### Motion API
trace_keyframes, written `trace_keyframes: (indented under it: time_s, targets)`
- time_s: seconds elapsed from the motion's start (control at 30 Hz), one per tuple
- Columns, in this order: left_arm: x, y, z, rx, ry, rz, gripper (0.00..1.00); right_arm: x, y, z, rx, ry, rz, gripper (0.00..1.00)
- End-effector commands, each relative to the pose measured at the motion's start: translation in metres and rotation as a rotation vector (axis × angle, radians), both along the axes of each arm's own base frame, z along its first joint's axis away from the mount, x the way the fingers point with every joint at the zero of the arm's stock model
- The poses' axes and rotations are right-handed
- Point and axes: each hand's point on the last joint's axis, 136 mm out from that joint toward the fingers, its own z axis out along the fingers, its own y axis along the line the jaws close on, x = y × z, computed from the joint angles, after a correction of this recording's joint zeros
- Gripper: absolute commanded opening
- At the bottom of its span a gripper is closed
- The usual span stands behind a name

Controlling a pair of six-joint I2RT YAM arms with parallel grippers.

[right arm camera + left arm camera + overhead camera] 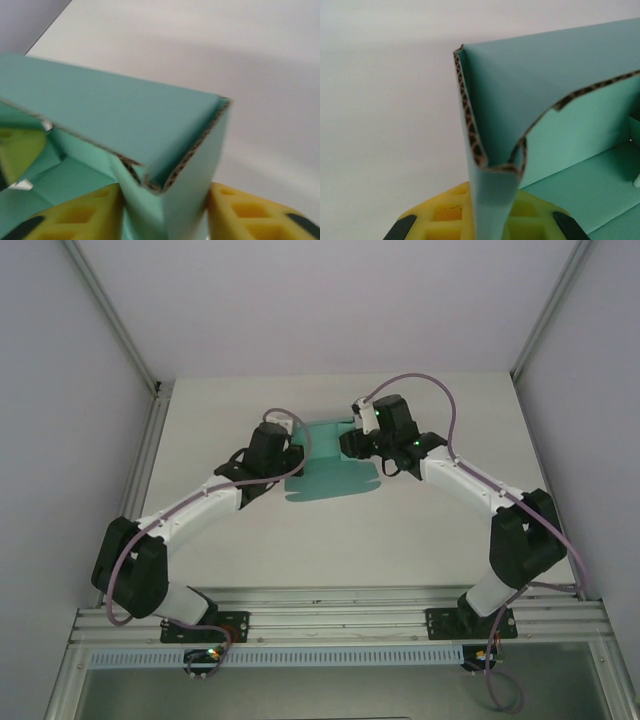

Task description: Assemble paper box

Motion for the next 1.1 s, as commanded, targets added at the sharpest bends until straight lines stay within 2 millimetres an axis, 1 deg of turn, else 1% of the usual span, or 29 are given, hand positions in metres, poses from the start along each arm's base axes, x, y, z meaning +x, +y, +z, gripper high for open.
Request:
trace_keyframes:
  time_s: [0.0, 0.03, 0.13, 0.23, 0.3, 0.4, 0.5, 0.57, 0.63, 0.7, 0.73, 0.83, 1.0, 1.07]
  targets:
    - [-0.018, -0.053, 0.067, -0.152, -0.134, -0.206, 0.00, 0.001, 0.014, -0.006, -0.041, -0.012, -0.005, 0.30]
    - [-0.018, -0.054, 0.066, -0.150, -0.132, -0.207, 0.00, 0.002, 0.013, -0.006, -0.051, -0.019, -0.013, 0.27]
    - [-0.018, -0.052, 0.065, -0.139, -0.131, -0.195, 0.00, 0.004, 0.005, -0.003, -0.098, -0.037, -0.069, 0.24]
    - [-0.017, -0.050, 0.064, -0.118, -0.134, -0.176, 0.00, 0.006, -0.014, -0.002, -0.212, -0.059, -0.169, 0.21]
    - [-0.017, -0.049, 0.063, -0.104, -0.136, -0.167, 0.00, 0.006, -0.030, -0.001, -0.330, -0.077, -0.238, 0.17]
    - [-0.017, -0.047, 0.063, -0.084, -0.135, -0.150, 0.00, 0.006, -0.059, -0.008, -0.510, -0.065, -0.340, 0.09]
    - [-0.014, -0.039, 0.062, -0.062, -0.130, -0.116, 0.00, 0.005, -0.085, -0.014, -0.652, -0.065, -0.417, 0.01]
    - [-0.013, -0.032, 0.060, -0.045, -0.124, -0.088, 0.00, 0.005, -0.104, -0.014, -0.752, -0.060, -0.471, 0.00]
    - [-0.012, -0.025, 0.059, -0.027, -0.114, -0.049, 0.00, 0.004, -0.123, -0.013, -0.887, -0.063, -0.518, 0.00]
    - [-0.012, -0.020, 0.059, -0.016, -0.108, -0.028, 0.00, 0.005, -0.136, -0.010, -0.988, -0.071, -0.557, 0.00]
    - [-0.011, -0.018, 0.059, -0.013, -0.104, -0.014, 0.00, 0.006, -0.141, -0.013, -1.021, -0.065, -0.555, 0.00]
    - [-0.010, -0.011, 0.056, -0.004, -0.089, 0.013, 0.00, 0.011, -0.152, -0.012, -1.097, -0.078, -0.596, 0.00]
    - [-0.008, -0.002, 0.050, 0.011, -0.060, 0.046, 0.00, 0.018, -0.161, -0.007, -1.158, -0.119, -0.645, 0.00]
    - [-0.007, 0.000, 0.050, 0.010, -0.056, 0.049, 0.00, 0.022, -0.163, -0.006, -1.184, -0.138, -0.660, 0.00]
